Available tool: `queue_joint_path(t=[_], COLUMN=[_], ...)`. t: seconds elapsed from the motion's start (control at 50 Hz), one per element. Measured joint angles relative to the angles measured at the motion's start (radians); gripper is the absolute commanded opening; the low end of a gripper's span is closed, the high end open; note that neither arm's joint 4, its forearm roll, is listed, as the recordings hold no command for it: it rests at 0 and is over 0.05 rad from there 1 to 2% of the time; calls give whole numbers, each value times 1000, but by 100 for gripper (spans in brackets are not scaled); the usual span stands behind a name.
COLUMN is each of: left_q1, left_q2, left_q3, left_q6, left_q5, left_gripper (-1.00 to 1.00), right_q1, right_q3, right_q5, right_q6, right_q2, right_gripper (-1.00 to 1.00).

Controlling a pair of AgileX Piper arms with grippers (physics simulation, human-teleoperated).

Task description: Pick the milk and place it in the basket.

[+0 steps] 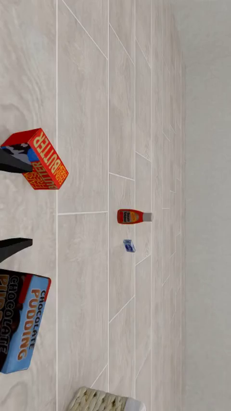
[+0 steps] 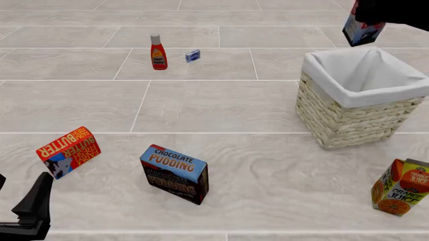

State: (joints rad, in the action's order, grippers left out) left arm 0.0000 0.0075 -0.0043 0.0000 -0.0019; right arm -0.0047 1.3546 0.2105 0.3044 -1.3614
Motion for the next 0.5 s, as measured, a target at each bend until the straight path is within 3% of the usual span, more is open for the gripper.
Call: queue_joint_path(t=[0.5], left_q1=[0], left_q2=[0], left_q3=[0], left_q6=[0], left_q5=[0], left_gripper=[100], right_q1=[-72], right_q3=[-53], right_q5=[-11], right_q6=[43], right_q2=[-24], right_gripper=[-100])
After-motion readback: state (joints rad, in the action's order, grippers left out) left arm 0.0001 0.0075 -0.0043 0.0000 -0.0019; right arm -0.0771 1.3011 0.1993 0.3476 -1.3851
